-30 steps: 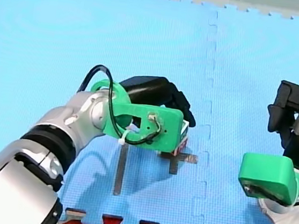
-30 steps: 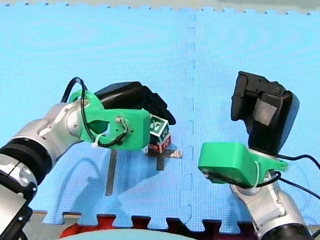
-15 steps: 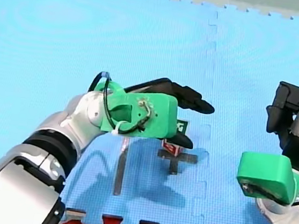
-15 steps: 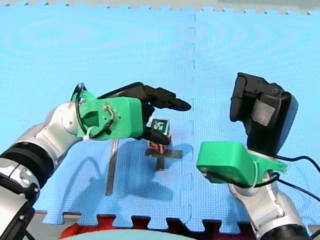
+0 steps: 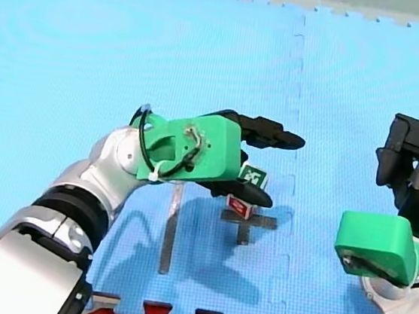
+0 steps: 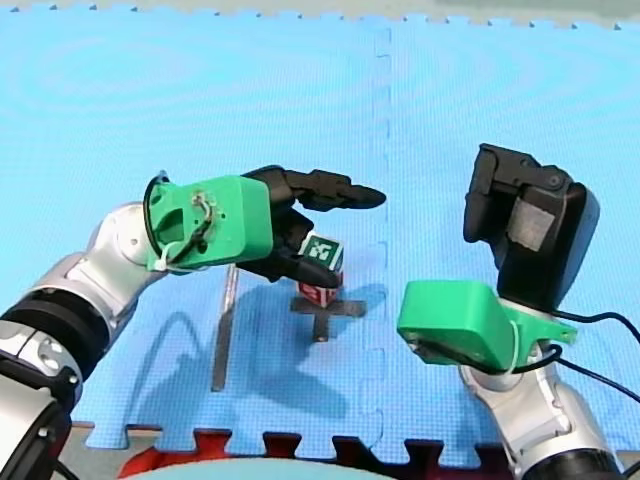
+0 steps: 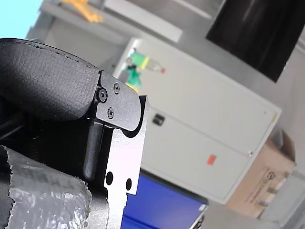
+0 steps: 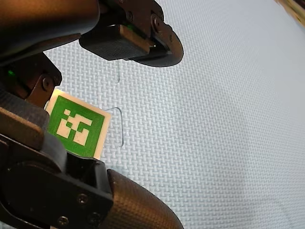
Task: Stack cube left
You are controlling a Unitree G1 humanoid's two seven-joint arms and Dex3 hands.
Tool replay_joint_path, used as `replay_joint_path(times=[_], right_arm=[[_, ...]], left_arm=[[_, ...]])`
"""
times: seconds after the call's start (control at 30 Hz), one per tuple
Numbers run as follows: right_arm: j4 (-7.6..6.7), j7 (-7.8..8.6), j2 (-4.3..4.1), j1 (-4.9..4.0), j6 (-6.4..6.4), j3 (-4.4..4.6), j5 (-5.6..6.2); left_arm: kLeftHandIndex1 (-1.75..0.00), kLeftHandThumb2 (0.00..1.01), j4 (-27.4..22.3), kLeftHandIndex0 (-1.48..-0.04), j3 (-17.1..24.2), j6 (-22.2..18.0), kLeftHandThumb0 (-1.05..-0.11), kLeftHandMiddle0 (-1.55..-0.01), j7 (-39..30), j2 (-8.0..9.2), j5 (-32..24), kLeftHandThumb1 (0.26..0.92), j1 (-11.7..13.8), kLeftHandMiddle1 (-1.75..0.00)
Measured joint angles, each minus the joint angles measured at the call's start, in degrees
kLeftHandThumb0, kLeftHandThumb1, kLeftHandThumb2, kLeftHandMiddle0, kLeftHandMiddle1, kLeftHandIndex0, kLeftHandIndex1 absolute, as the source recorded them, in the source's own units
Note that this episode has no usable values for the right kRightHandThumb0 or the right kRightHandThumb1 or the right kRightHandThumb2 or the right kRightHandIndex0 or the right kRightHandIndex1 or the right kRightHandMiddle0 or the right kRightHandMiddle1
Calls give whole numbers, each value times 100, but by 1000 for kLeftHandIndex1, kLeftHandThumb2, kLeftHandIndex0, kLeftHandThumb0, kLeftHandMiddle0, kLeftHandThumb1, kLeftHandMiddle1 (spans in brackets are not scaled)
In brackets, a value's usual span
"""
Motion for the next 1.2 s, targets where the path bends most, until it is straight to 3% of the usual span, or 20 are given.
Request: replay_joint_path(times=[0.23, 0.33, 0.47, 0.63, 0.8, 0.83, 0.97, 1.1, 1.2], right_arm=[[72, -24, -11, -8, -14, 1, -12], [100, -40, -8, -8, -21, 12, -23], [130, -60, -8, -9, -40, 20, -25], [215, -74, -19, -12, -128, 20, -14], [315, -100, -28, -19, -214, 17, 3], [325, -102, -31, -19, -223, 16, 5], [344, -103, -52, -11, -245, 4, 22], [346, -88, -56, -3, -253, 0, 34], [382, -83, -66, -4, -270, -5, 49]], left_arm=[[-2, 15, 49, -365, 15, -82, -1048, -727, 1, 3, 46, 833, -54, -1746], [0, 17, 39, -309, -94, 54, -1048, -663, 336, 119, 301, 848, -226, -1746], [-1, 20, -87, -281, -438, 169, -1048, -633, 830, 451, 835, 875, -640, -1719], [-2, 9, -421, -297, -363, -373, -1048, -648, 729, 864, 714, 906, -969, -1421], [0, 6, -698, -242, -692, -74, -1048, -693, 1163, 1279, 1297, 919, -1287, -1255], [0, 9, -653, -230, -726, -65, -1048, -709, 1225, 1345, 1358, 920, -1329, -1257], [-9, 52, -508, -228, -807, -47, -1048, -732, 1341, 1678, 1506, 921, -1573, -1696], [-12, 73, -525, -242, -962, -135, -1048, -790, 1568, 1907, 1738, 921, -1719, -1744], [-15, 79, -473, -251, -968, -268, -1048, -800, 1600, 1977, 1727, 921, -1793, -1746]])
